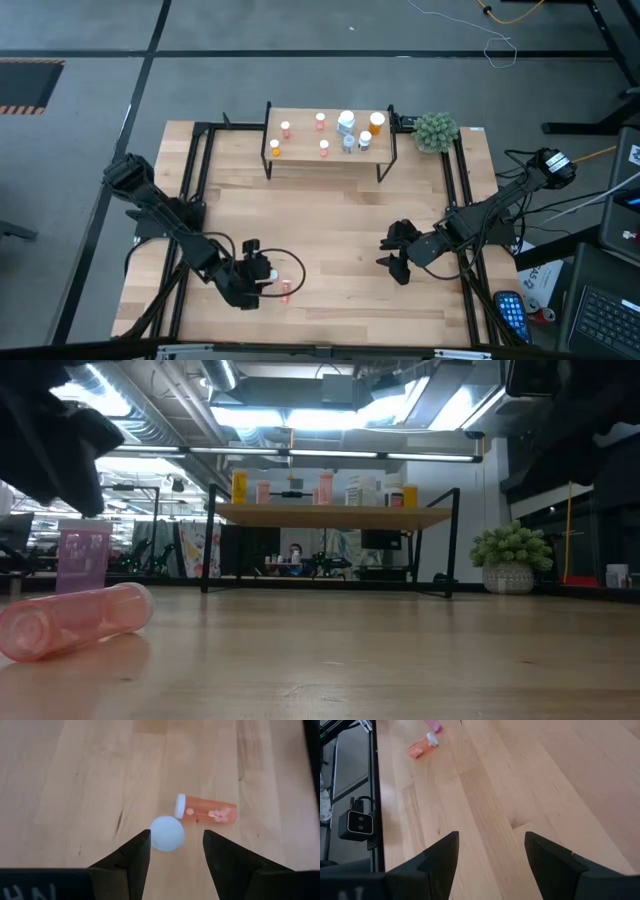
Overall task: Pick and place medicine bottles onto shelf by color
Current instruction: Put the small pink pill bottle on the shelf
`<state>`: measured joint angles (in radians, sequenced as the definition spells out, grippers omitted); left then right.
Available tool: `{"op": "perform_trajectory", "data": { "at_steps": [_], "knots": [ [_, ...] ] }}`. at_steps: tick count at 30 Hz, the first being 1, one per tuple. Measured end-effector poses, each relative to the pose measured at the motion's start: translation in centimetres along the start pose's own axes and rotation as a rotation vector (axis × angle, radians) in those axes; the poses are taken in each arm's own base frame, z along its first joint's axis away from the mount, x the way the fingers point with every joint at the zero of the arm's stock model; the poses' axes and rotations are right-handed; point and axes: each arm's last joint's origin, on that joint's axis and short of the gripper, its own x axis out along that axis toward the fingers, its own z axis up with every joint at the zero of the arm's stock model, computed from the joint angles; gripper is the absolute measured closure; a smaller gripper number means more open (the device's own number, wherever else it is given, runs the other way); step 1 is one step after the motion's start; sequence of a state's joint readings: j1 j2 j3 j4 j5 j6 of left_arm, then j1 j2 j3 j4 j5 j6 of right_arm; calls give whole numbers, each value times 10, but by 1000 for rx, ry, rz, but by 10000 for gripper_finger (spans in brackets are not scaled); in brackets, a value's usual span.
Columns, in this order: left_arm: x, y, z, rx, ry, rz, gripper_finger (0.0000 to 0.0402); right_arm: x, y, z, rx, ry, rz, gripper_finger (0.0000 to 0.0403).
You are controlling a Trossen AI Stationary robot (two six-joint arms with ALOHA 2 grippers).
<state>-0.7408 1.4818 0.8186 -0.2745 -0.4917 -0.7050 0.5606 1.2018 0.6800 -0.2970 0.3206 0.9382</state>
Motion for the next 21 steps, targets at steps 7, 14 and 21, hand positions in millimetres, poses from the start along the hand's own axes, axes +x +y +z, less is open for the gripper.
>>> {"op": "perform_trajectory", "data": {
  "at_steps": [7,14,21],
  "knots": [
    [5,1,-1,6,-11,37,225,0,0,0,0,-1,0,173],
    [8,1,-2,4,1,38,225,0,0,0,0,0,-1,173],
    [19,-2,-8,15,23,42,225,0,0,0,0,0,-2,173]
  ]
}}
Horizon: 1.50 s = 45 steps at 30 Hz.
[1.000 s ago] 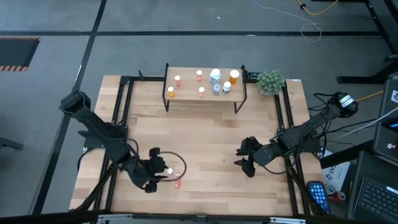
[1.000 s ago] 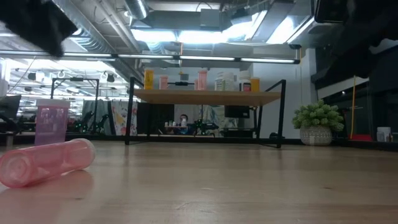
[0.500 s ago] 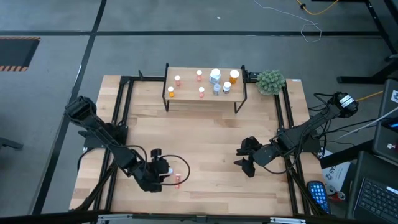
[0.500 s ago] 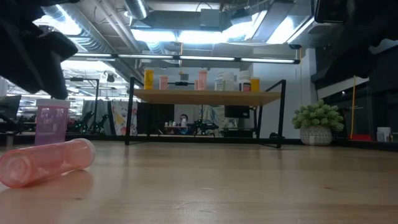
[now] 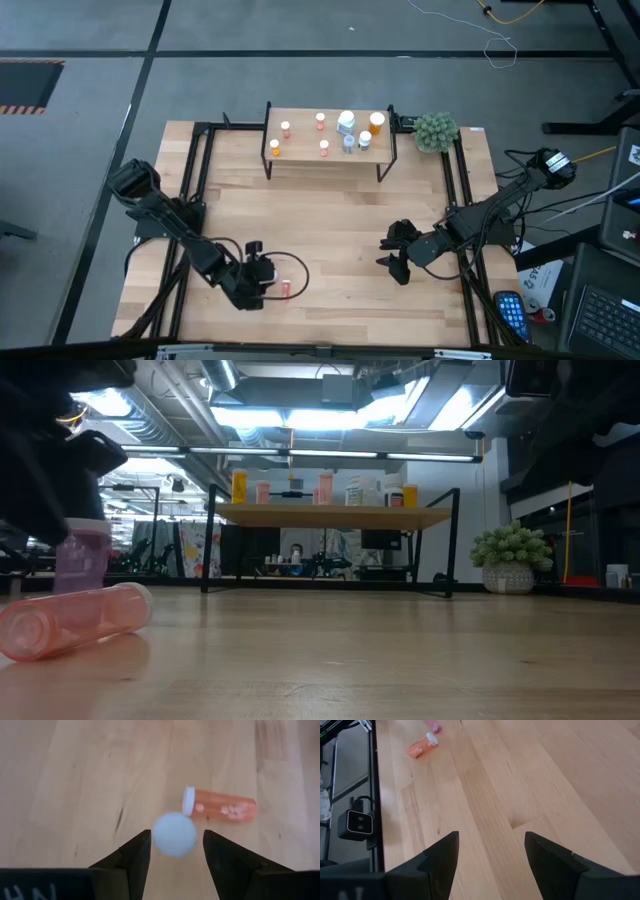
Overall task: Pick and place medicine bottles onto shelf by color
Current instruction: Put the small pink pill bottle on the shelf
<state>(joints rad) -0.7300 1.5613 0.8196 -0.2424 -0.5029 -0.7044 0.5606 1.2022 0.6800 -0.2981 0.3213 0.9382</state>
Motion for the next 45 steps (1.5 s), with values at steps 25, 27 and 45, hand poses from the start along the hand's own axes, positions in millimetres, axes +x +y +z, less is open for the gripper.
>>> {"op": "perform_trajectory", "data": {
  "at_steps": [25,27,45],
  "knots": [
    [10,11,9,-48,-8,36,296,0,-1,-1,-9,15,-7,173],
    [11,13,12,-72,1,28,315,0,-2,-2,-14,20,-14,173],
    [-41,54,138,165,109,225,307,0,-2,-2,-20,22,-16,173]
  ]
}}
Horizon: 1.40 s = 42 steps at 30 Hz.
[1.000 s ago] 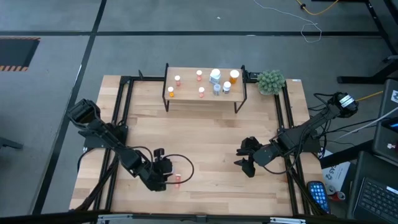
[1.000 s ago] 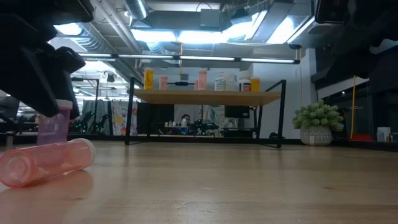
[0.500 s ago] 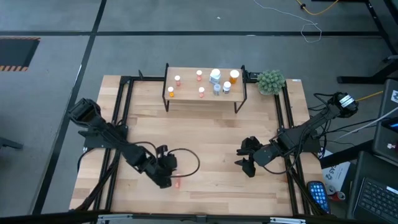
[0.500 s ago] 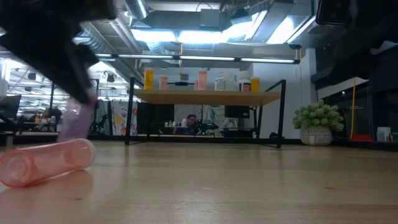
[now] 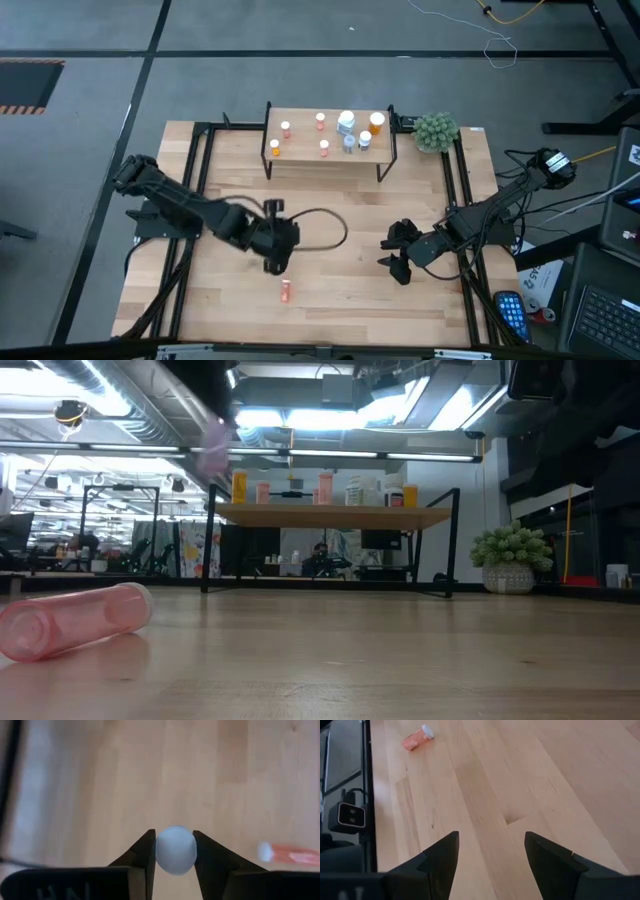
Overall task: Pick and place medicine bottles onto shelf by color
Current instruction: Put the small pink pill bottle on the shelf
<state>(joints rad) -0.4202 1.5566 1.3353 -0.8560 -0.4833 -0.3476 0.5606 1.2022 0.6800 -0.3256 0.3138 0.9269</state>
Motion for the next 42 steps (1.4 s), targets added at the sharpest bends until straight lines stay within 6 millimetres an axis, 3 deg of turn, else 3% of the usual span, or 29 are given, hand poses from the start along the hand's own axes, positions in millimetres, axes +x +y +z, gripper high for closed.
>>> {"op": "perform_trajectory", "data": {
  "at_steps": [5,12,17,21,27,42],
  "knots": [
    [-7,45,24,57,-45,49,306,0,0,0,-40,0,0,173],
    [-17,143,38,6,-70,112,305,0,0,0,-45,1,0,173],
    [-7,209,37,-76,-119,85,305,0,-1,-1,-50,6,-7,173],
    [11,241,34,-90,-123,84,305,0,-1,-1,-77,10,-9,173],
    [31,266,28,-124,-116,55,305,0,-1,-1,-102,11,-11,173],
    [62,271,26,-137,-58,45,304,0,-1,-1,-103,11,-12,173]
  ]
}}
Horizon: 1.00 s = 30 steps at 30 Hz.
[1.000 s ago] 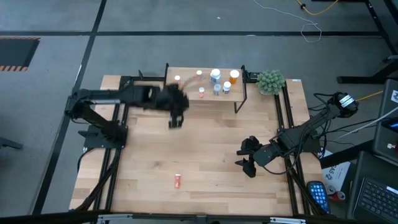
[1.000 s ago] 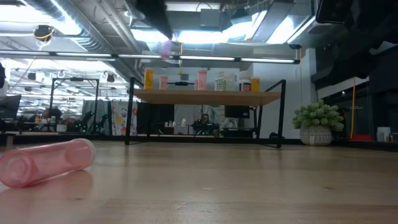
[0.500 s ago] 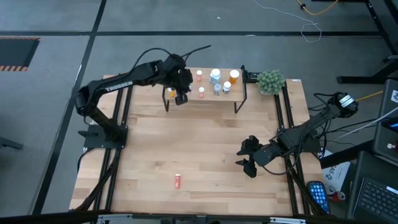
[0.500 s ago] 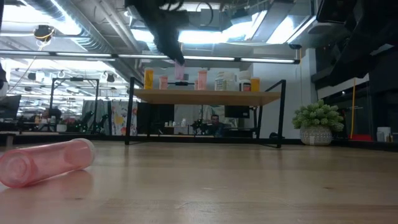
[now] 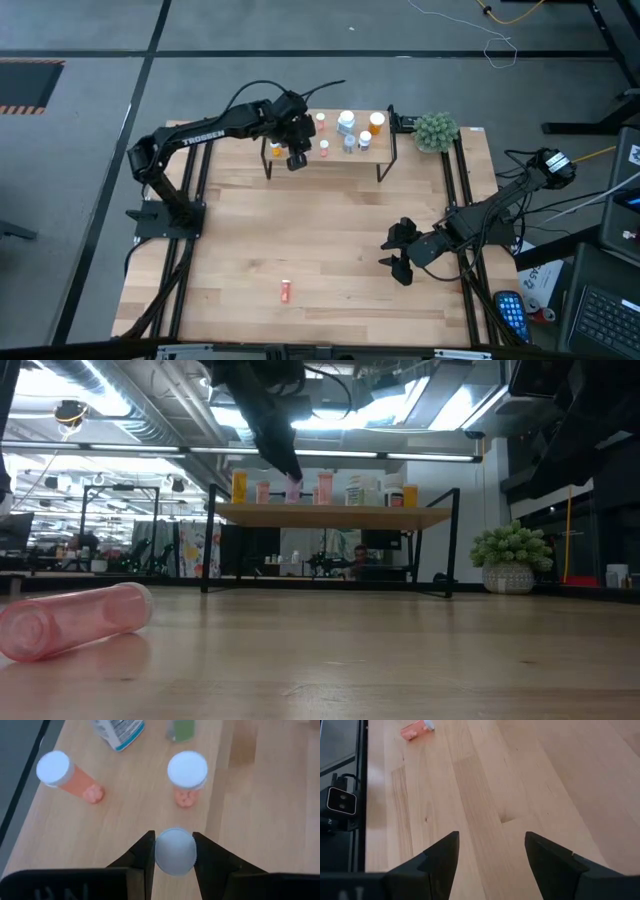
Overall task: Pick and place medicine bottles onto shelf by color
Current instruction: Put the small pink pill bottle on the shelf
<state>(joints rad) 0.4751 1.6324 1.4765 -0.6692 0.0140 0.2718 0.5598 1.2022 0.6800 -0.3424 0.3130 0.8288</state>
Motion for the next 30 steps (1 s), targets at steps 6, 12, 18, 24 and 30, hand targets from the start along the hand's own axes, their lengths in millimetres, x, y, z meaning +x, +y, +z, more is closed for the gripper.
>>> {"op": "perform_trajectory", "data": {
  "at_steps": [6,12,18,24,30],
  "knots": [
    [0,1,1,19,-11,29,304,0,0,0,0,0,-1,173],
    [0,2,1,27,-11,34,301,0,0,0,1,0,0,173],
    [0,2,1,26,-11,34,296,0,0,0,4,0,0,173],
    [0,1,1,26,-11,33,295,0,0,0,4,0,0,173],
    [0,2,2,23,-11,35,278,0,0,0,4,0,0,173]
  ]
}}
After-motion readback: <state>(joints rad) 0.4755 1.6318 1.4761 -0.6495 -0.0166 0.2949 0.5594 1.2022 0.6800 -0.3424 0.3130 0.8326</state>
